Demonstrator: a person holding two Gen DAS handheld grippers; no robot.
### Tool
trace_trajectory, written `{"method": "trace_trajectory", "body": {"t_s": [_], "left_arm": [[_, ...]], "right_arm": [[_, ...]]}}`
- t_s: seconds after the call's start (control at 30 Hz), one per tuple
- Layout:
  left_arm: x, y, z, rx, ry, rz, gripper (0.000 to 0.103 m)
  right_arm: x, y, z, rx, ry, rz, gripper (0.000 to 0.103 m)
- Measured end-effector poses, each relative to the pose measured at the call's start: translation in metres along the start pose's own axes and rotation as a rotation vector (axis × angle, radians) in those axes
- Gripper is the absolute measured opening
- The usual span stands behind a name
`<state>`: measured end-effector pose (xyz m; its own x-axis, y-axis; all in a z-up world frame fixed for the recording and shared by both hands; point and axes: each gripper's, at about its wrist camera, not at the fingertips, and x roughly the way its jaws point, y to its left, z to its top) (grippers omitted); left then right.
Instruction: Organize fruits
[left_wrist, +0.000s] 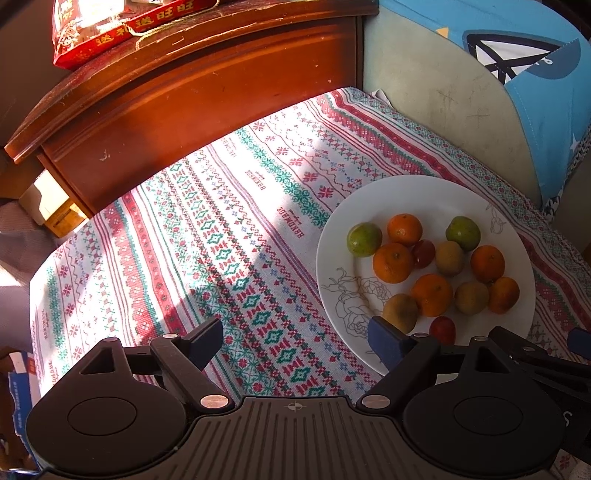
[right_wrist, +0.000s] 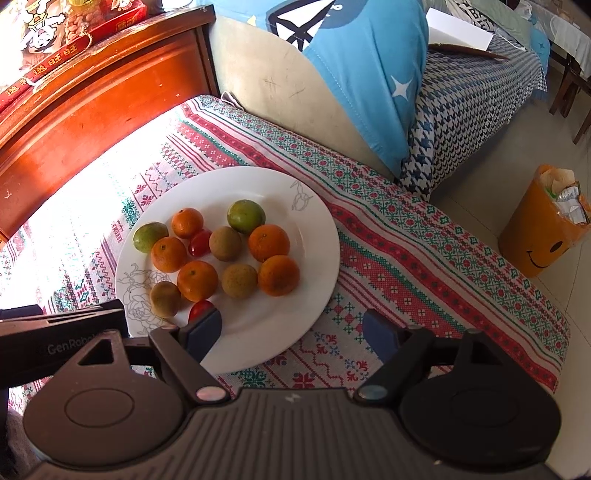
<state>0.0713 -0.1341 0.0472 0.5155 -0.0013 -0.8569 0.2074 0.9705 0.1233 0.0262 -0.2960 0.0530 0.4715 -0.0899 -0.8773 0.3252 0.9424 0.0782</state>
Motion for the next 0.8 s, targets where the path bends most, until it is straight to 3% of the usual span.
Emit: {"method": "trace_trajectory", "body": {"t_s": [0.8], "left_arm": [[0.0037,0.0009,-0.0018,-0.009,0.013,-0.002,0.087]], "right_arm": [[0.0024,-0.0015,-0.0007,0.01,0.0,0.001,0.083]]}}
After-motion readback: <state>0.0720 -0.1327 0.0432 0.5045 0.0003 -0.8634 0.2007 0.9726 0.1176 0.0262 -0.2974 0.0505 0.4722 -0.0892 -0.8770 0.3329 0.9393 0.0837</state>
